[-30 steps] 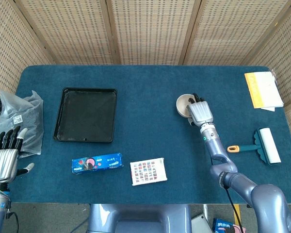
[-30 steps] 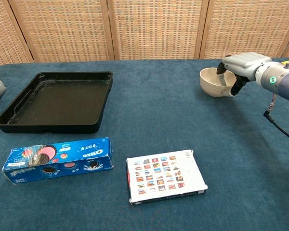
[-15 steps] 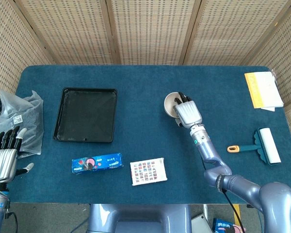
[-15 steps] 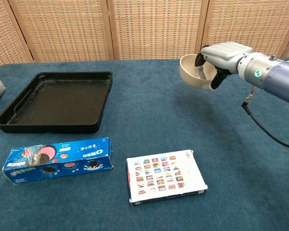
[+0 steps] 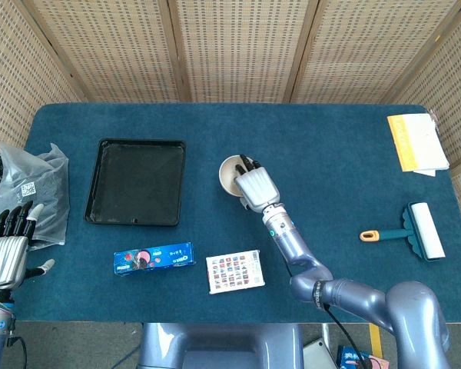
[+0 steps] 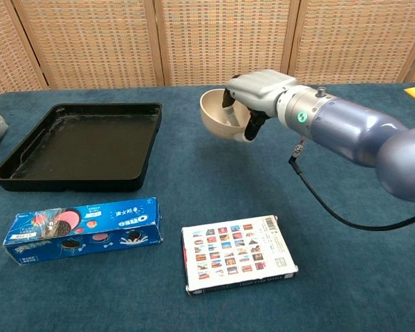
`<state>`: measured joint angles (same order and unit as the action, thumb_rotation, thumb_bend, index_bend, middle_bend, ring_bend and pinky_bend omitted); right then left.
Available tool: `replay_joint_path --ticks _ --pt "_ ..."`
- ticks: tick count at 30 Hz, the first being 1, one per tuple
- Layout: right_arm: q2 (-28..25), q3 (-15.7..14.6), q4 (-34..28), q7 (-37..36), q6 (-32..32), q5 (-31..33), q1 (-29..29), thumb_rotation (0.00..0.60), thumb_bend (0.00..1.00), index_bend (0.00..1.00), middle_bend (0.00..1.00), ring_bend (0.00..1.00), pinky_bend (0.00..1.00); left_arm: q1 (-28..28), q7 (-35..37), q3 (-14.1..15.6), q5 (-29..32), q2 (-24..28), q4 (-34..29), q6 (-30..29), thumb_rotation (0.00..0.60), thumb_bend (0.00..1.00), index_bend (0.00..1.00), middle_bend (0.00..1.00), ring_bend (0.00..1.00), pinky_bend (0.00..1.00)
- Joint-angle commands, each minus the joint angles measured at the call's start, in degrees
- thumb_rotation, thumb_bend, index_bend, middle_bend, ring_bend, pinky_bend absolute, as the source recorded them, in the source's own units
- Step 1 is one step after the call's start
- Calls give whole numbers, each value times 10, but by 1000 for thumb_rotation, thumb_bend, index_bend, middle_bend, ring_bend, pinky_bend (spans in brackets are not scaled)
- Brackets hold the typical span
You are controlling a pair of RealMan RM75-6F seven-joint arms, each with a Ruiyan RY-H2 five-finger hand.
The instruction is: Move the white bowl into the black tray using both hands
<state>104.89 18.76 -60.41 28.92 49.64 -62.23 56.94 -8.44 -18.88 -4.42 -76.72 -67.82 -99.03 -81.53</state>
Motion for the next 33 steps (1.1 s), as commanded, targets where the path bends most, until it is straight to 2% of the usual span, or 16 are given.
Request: replay_joint_path --ticks 1,10,16,19,21,24,29,33 --pt "21 3 21 6 -12 9 16 600 517 661 322 104 288 0 2 0 2 0 1 1 600 18 0 0 0 0" --pt "82 8 113 -9 -46 22 55 600 516 661 323 104 288 -2 12 1 5 2 5 8 600 18 0 0 0 0" --pt "101 8 147 -28 -56 16 66 600 506 649 310 104 288 -4 17 2 10 1 10 15 600 18 0 0 0 0" --pt "105 5 155 -29 -59 13 71 600 447 576 248 99 283 -4 19 3 9 3 10 17 600 18 0 0 0 0" --pt "105 5 154 -30 -60 11 72 600 353 461 165 67 266 -4 20 2 8 4 9 15 600 18 0 0 0 0" --pt "101 4 147 -27 -57 11 70 600 266 312 72 10 240 -3 21 3 5 5 7 12 600 18 0 0 0 0" --pt "77 7 111 -3 -26 14 58 600 244 215 10 0 221 -2 22 6 -4 7 3 7 600 18 0 0 0 0" --pt "31 4 36 28 10 16 32 600 239 150 0 0 180 0 24 8 -11 9 -1 2 600 18 0 0 0 0"
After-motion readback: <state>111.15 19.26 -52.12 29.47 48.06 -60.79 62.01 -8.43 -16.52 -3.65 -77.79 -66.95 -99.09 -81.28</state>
